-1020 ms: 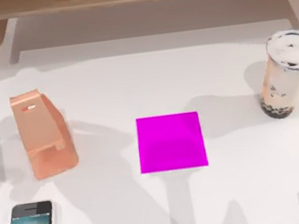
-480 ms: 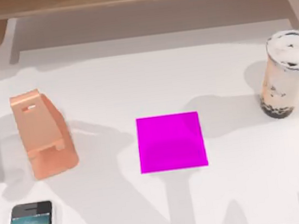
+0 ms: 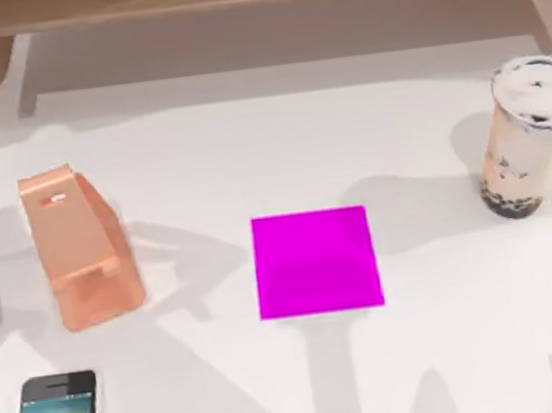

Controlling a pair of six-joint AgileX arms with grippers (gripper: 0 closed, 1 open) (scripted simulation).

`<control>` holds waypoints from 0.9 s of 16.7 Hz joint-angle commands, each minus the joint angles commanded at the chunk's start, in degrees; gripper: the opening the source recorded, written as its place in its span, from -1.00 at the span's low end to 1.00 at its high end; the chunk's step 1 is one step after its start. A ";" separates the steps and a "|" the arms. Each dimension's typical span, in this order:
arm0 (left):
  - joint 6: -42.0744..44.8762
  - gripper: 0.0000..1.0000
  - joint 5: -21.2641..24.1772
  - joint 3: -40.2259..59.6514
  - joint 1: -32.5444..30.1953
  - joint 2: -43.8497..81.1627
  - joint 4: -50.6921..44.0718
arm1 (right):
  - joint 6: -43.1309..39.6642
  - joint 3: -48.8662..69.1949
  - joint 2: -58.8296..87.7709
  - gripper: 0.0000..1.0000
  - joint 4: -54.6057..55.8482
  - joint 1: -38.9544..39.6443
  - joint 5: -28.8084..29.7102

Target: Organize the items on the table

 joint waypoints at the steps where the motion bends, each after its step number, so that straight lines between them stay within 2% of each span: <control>1: 0.01 1.00 0.00 -0.66 0.01 0.33 0.92 | 0.00 0.00 0.00 1.00 0.00 0.00 0.00; 5: -0.04 1.00 0.00 -0.91 0.00 0.41 1.28 | 0.00 0.00 0.00 1.00 0.00 0.00 0.00; 15: -0.04 -0.51 0.00 -0.91 0.00 0.41 1.28 | 0.00 0.00 0.00 1.00 0.00 0.00 0.00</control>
